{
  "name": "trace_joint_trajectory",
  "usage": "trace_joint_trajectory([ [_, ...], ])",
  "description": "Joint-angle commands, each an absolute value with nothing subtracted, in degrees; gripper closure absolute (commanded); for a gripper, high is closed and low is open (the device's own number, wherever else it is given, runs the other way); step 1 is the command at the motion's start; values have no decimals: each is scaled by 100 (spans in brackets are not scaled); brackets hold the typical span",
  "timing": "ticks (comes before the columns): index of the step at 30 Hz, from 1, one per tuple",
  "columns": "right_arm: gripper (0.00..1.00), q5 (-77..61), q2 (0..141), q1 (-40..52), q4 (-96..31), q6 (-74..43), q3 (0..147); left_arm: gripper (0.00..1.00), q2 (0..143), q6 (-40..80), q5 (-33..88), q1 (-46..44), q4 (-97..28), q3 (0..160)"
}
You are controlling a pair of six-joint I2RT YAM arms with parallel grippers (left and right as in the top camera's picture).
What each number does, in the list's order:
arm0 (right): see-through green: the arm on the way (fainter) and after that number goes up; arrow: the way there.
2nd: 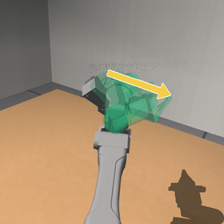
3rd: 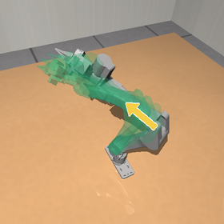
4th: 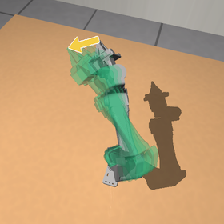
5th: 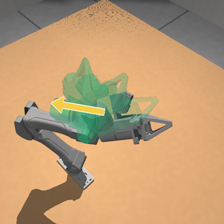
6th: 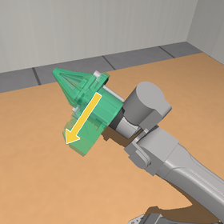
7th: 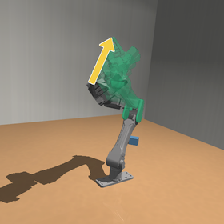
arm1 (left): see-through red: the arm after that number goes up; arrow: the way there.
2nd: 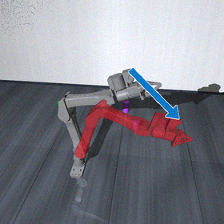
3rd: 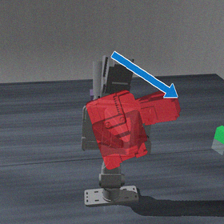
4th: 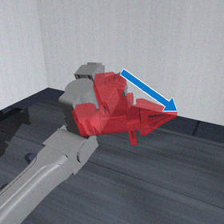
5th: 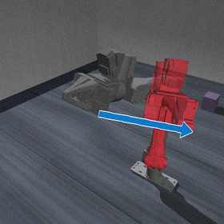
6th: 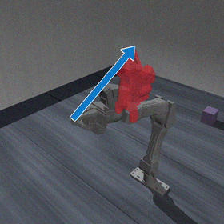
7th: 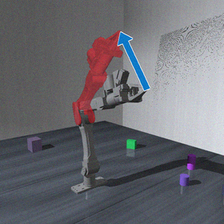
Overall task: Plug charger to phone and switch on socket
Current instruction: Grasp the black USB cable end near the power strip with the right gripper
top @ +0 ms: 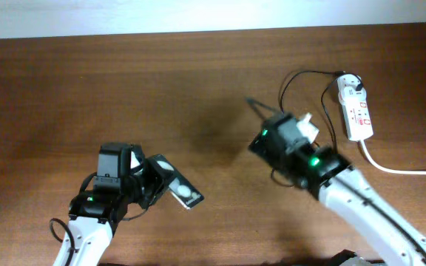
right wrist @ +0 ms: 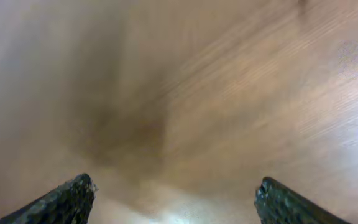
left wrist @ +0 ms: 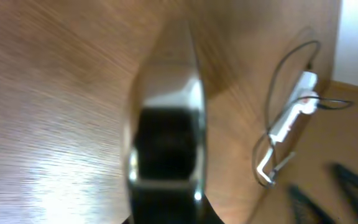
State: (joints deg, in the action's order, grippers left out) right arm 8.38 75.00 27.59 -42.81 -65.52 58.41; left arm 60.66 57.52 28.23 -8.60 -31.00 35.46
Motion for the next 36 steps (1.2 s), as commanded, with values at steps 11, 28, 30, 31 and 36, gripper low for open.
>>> trace_joint_trajectory([
  [11, 15, 1680, 11848, 718, -3677, -4823, 9522, 100, 6023, 5433, 1603, -847, -3173, 3618],
  [28, 46, 1197, 13032, 639, -2206, -4825, 9515, 100, 6023, 5435, 1389, -847, -3221, 3621],
  [30, 53, 1157, 13207, 639, -2158, -4825, 9515, 100, 6023, 5435, 1387, -847, -3221, 3621],
  [31, 55, 1155, 13229, 639, -2139, -4825, 9515, 100, 6023, 5435, 1387, -847, -3221, 3621],
  [36, 79, 73, 13227, 659, -2115, -4147, 9518, 99, 6023, 5435, 1365, -847, -3221, 3618],
])
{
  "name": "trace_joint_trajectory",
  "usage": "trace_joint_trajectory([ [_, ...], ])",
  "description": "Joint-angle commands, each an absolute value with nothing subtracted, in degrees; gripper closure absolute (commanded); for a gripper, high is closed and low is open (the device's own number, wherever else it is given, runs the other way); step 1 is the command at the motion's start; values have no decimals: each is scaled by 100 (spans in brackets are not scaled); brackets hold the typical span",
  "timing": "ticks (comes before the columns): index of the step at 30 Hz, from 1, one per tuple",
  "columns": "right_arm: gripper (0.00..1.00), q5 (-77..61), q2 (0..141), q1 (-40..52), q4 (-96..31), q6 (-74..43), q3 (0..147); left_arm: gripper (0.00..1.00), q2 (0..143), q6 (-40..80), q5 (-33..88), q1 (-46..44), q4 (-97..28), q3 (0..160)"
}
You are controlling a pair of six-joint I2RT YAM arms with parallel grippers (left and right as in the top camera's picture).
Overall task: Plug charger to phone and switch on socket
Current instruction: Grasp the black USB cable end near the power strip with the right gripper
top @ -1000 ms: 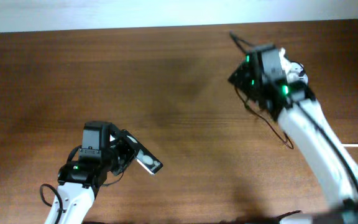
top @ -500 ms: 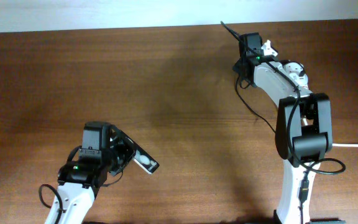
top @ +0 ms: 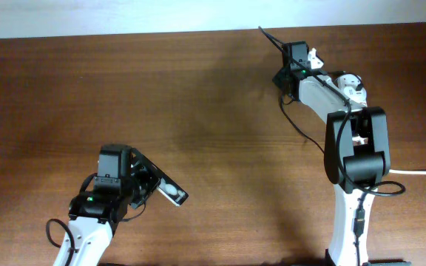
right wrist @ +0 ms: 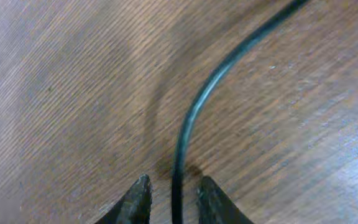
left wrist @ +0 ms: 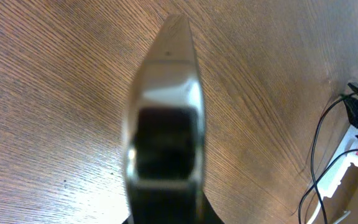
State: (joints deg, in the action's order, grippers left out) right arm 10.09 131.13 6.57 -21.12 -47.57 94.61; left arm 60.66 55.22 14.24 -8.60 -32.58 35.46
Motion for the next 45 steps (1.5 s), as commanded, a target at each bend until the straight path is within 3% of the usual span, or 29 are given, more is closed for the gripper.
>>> trace_joint_trajectory([
  [1, 85, -252, 13227, 685, -2150, -3859, 9518, 99, 6023, 5435, 1365, -847, -3221, 3621],
  [4, 96, -880, 13205, 1114, -3409, -2591, 9522, 99, 6023, 5435, 1361, -847, -3218, 3618],
  [8, 95, -840, 13205, 1756, -5640, -2161, 9520, 99, 6023, 5435, 1345, -847, -3218, 3618],
  [10, 72, -729, 13205, 2029, -6455, -2161, 9515, 98, 6023, 5435, 1345, -847, -3218, 3621],
  [11, 67, -480, 13205, 2110, -6471, -2161, 9515, 98, 6023, 5435, 1345, -847, -3218, 3618],
  [12, 49, -115, 13205, 2143, -6359, -2163, 9515, 98, 6023, 5435, 1347, -847, -3221, 3621],
  [14, 26, 174, 13205, 2097, -6163, -2167, 9518, 97, 6023, 5435, 1347, -847, -3221, 3621],
  [15, 3, 224, 13205, 2003, -5988, -2204, 9518, 97, 6023, 5435, 1347, -847, -3221, 3618],
  [18, 1, 797, 13205, 1559, -5443, -3636, 9518, 96, 6023, 5435, 1347, -847, -3221, 3621],
  [22, 1, 816, 13207, 1072, -4901, -4598, 9518, 96, 6023, 5435, 1345, -847, -3221, 3618],
  [24, 7, 829, 13240, 1063, -4742, -4598, 9515, 95, 6023, 5435, 1302, -847, -3221, 3618],
  [30, 36, 779, 13262, 1269, -4705, -4602, 9515, 95, 6023, 5435, 1256, -847, -3221, 3621],
  [32, 51, 773, 13262, 1317, -4713, -4681, 9515, 95, 6023, 5435, 1260, -847, -3223, 3618],
  [36, 67, 781, 13262, 1310, -4724, -4744, 9515, 96, 6023, 5435, 1262, -847, -3223, 3618],
  [39, 96, 609, 13251, 1304, -4722, -4294, 9522, 97, 6020, 5435, 1514, -847, -3223, 3621],
  [43, 96, -478, 12798, 1197, -5017, -3026, 9535, 100, 6020, 5435, 1942, -847, -3225, 3621],
  [44, 96, -731, 12322, 1144, -5332, -2641, 9537, 96, 6020, 5435, 2180, -847, -3148, 3621],
  [45, 96, -941, 12011, 1125, -5516, -2368, 9537, 100, 6023, 5433, 2510, -847, -3048, 3621],
])
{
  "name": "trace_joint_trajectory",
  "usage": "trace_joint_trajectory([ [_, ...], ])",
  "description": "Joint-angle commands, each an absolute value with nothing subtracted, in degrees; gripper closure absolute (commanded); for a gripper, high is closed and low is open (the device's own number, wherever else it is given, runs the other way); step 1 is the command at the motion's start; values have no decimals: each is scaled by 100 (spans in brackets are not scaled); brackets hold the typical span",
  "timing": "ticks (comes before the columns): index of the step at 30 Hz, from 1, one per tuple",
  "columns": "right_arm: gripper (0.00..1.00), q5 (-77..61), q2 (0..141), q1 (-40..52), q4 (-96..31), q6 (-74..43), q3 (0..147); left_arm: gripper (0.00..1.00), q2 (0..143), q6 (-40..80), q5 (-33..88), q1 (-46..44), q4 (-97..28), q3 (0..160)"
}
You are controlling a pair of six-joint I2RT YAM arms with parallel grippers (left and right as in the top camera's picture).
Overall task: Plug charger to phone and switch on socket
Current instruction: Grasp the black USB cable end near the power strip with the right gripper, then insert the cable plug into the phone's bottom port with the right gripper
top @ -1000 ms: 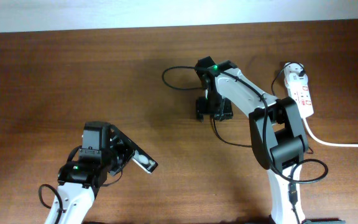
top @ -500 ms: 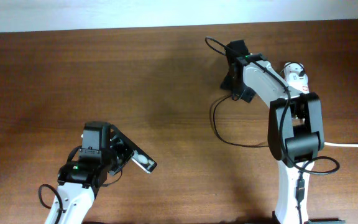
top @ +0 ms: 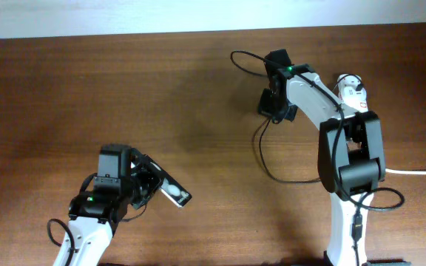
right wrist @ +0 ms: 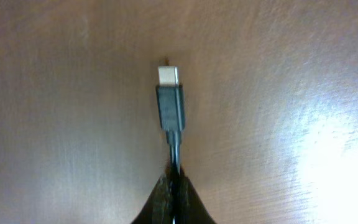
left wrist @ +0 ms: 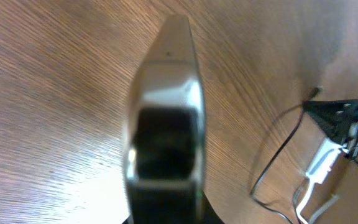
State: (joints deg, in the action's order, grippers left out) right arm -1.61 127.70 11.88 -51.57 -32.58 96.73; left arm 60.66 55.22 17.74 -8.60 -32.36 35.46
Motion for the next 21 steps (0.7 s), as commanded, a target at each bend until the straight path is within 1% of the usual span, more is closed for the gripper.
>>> trace_joint_trajectory([
  [1, 96, -1216, 11679, 1116, -5706, -2067, 9537, 100, 6040, 5426, 2768, -847, -2967, 3621],
  [3, 96, -1678, 10744, 1118, -6322, -1645, 9537, 100, 6259, 5046, 3691, -847, -2141, 3621],
  [4, 96, -1872, 10169, 1116, -6772, -1514, 9537, 100, 6486, 5046, 4241, -847, -1404, 3621],
  [6, 96, -2565, 9496, 1120, -7310, -1074, 9526, 100, 7148, 5159, 5210, -847, 366, 3621],
  [7, 96, -3009, 9019, 1135, -7649, -836, 9478, 100, 7728, 5859, 5601, -847, 1581, 3621],
  [9, 96, -3033, 8403, 1365, -8239, -786, 9277, 100, 8523, 6971, 5942, -847, 3728, 3621],
  [10, 96, -3022, 8084, 1584, -8294, -792, 9072, 100, 8823, 7511, 5979, -847, 4654, 3621],
  [12, 96, -3022, 7588, 1935, -8117, -854, 8639, 100, 9098, 8047, 5929, -847, 5625, 3621],
  [13, 96, -3020, 7271, 2158, -7940, -1149, 8259, 100, 9113, 8147, 5909, -843, 5776, 3621],
  [17, 96, -2906, 6724, 3030, -7019, -1424, 7076, 100, 9111, 8357, 6090, -843, 5824, 3621],
  [19, 96, -1979, 6740, 3789, -6840, -1931, 6847, 100, 9111, 8355, 6195, -843, 5824, 3621],
  [21, 96, -1295, 6744, 4248, -6759, -2163, 6847, 100, 9111, 8355, 6222, -843, 5824, 3621],
])
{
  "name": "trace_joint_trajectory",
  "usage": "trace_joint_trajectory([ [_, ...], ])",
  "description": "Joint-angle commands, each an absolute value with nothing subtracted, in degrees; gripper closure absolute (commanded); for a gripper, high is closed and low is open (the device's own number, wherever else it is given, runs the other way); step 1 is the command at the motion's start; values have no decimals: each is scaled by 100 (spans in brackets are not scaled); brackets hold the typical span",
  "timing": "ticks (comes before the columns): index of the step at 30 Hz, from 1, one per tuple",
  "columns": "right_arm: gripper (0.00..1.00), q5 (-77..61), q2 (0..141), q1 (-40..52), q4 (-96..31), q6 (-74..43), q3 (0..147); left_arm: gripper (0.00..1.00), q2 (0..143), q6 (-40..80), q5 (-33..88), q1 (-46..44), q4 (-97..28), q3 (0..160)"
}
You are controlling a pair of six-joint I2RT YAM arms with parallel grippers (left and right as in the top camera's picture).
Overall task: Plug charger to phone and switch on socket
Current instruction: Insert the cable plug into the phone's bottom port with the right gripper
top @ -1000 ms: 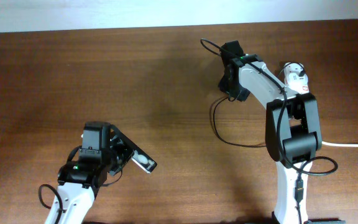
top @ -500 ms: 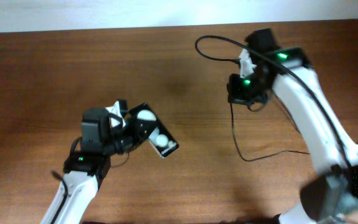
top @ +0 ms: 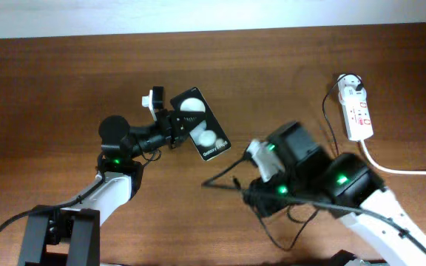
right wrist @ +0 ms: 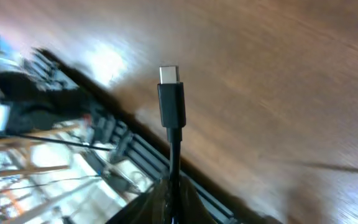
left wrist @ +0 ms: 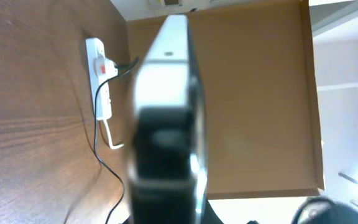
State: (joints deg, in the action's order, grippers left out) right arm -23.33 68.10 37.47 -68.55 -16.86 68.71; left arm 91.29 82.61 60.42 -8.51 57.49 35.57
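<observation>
My left gripper is shut on the dark phone, holding it raised at mid-table, its face with white round marks turned up to the overhead camera. The left wrist view shows the phone edge-on and blurred. My right gripper is shut on the black charger cable, right of and nearer than the phone. The plug sticks out beyond the right gripper, clear of the phone. The white socket strip lies at the far right, with the charger adapter plugged into its far end.
A white mains lead runs from the strip off the right edge. Slack black cable loops between the strip and my right arm. The strip also shows in the left wrist view. A brown wooden table lies under everything.
My left gripper has carried the phone from the near left to mid-table, raised. My right gripper, still on the cable, has moved from the far side to the near centre.
At first my left gripper held the phone at the near left while the right gripper stood open over the table. The right gripper then straddled the cable at the far edge, then was shut on it behind the plug. Now phone and plug are close together mid-table.
</observation>
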Motion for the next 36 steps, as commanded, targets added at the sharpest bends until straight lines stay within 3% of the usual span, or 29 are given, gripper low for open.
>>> trace_joint_trajectory([
  [1, 96, -1076, 6753, 4447, -6650, -2176, 6847, 100, 9111, 8355, 6239, -843, 5822, 3621],
  [8, 96, -1000, 6783, 4652, -5878, -2176, 6847, 100, 9111, 8353, 6565, -843, 5824, 3621],
  [15, 96, -1004, 7341, 4650, -5778, -2231, 6845, 100, 9111, 8353, 6692, -843, 5824, 3621],
  [19, 96, -1232, 7308, 4648, -5780, -2801, 6847, 100, 9111, 8350, 6689, -840, 5826, 3621],
  [36, 96, -1323, 7140, 4648, -5520, -2823, 6847, 100, 9111, 8353, 7043, -681, 5826, 3621],
])
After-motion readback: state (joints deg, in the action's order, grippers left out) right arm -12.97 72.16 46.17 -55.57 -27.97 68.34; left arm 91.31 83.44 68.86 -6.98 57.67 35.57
